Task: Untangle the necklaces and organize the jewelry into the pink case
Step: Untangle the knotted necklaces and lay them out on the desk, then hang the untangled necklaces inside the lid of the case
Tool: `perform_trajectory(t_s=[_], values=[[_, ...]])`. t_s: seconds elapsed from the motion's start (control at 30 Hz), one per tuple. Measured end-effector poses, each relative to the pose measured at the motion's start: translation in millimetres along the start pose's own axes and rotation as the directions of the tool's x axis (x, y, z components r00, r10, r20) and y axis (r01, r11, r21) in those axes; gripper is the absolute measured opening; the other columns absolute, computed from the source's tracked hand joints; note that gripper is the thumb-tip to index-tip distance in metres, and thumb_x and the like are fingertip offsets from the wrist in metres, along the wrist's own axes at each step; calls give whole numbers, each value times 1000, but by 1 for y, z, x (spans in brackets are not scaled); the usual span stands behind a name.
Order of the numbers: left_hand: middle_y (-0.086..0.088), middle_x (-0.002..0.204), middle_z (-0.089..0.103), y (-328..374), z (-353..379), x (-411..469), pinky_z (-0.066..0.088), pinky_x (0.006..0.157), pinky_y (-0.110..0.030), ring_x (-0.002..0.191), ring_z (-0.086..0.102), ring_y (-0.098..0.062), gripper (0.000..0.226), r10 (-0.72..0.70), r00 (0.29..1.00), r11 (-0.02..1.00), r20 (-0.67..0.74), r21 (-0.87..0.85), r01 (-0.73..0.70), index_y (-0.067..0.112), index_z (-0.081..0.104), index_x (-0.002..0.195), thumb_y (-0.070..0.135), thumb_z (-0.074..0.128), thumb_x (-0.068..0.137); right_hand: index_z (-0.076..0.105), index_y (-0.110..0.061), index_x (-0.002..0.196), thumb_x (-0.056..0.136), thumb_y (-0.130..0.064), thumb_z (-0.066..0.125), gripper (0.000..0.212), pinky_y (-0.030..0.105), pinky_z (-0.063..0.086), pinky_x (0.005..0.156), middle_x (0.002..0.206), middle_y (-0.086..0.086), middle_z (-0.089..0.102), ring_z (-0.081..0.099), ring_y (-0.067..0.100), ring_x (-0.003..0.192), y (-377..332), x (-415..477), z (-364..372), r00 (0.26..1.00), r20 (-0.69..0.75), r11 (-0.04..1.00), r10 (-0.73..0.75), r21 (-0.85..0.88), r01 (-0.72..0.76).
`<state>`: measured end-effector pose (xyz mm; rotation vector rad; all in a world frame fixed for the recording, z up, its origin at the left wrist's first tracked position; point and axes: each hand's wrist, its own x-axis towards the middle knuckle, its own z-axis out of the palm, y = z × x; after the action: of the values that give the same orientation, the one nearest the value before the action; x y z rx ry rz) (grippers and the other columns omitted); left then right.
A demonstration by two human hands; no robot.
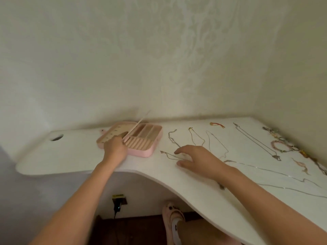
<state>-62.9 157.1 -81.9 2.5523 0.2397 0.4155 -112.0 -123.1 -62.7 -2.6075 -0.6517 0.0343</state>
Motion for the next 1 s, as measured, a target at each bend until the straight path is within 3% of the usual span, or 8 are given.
perform_trajectory(t_s=[0.2, 0.27, 0.4, 0.5, 0.7, 0.8, 0.9, 1.0], values=[[-8, 125, 64, -27, -21, -12, 40, 107, -40, 119, 56, -30, 32, -143, 985, 904, 94, -393, 168, 29, 71, 110, 15, 61, 82, 46, -23, 142, 100, -28, 46, 42, 18, 20, 111, 152, -7, 36, 32, 8, 139, 8, -15, 7, 990, 83, 985, -116, -116, 125], [-7, 121, 66, -29, -27, -19, 44, 104, -44, 115, 59, -28, 30, -101, 989, 845, 103, -516, 140, 37, 72, 98, 21, 70, 72, 58, -19, 131, 98, -21, 50, 33, 15, 29, 102, 140, -2, 52, 48, 12, 128, 9, -6, 5, 993, -15, 990, -116, -82, 114], [-3, 117, 66, -32, -32, -24, 52, 86, -39, 98, 65, -26, 37, -13, 977, 846, 212, -519, 124, 35, 70, 104, 2, 57, 92, 70, -8, 110, 94, -4, 51, 25, 1, 36, 69, 112, 6, 68, 57, 10, 88, -8, 31, -6, 992, -129, 999, -7, 40, 12], [0, 127, 59, -35, -42, -20, 50, 83, -29, 106, 62, -20, 49, 41, 910, 832, 413, -518, 198, 39, 65, 110, -5, 50, 93, 70, -6, 110, 89, 0, 55, 26, 6, 39, 61, 103, 4, 65, 59, 17, 95, -20, 62, -7, 1000, 28, 1000, 11, -12, -11], [5, 136, 50, -42, -80, -8, 41, 90, -13, 122, 46, -3, 61, 162, 715, 837, 681, -478, 266, 16, 56, 128, -19, 47, 79, 72, -2, 97, 81, -9, 72, 17, 12, 39, 52, 80, 0, 64, 53, 9, 66, -24, 90, -9, 966, 229, 992, 119, -71, -106], [-1, 129, 58, -33, -82, 1, 41, 92, -21, 119, 52, -12, 43, 34, 788, 825, 614, -463, 325, 8, 68, 115, -12, 41, 88, 65, 0, 81, 90, -8, 57, 14, 16, 36, 42, 66, 7, 50, 46, 15, 54, -28, 90, -2, 954, 272, 976, 122, -205, -66], [-14, 116, 66, -10, -59, 4, 44, 82, -32, 97, 60, -22, 21, -152, 894, 854, 422, -399, 334, 8, 70, 105, 18, 56, 93, 51, -3, 70, 94, -7, 45, 25, 23, 33, 53, 70, 8, 50, 46, 19, 61, -22, 87, 4, 954, 280, 968, 104, -248, -33], [-16, 121, 62, 5, -25, -3, 44, 80, -31, 101, 58, -27, 38, -87, 962, 993, 260, -49, 103, 10, 66, 107, 42, 50, 96, 55, -5, 82, 96, -2, 45, 17, 15, 46, 60, 78, 3, 60, 55, 12, 66, -10, 78, -14, 971, 205, 915, 122, 355, -190]])
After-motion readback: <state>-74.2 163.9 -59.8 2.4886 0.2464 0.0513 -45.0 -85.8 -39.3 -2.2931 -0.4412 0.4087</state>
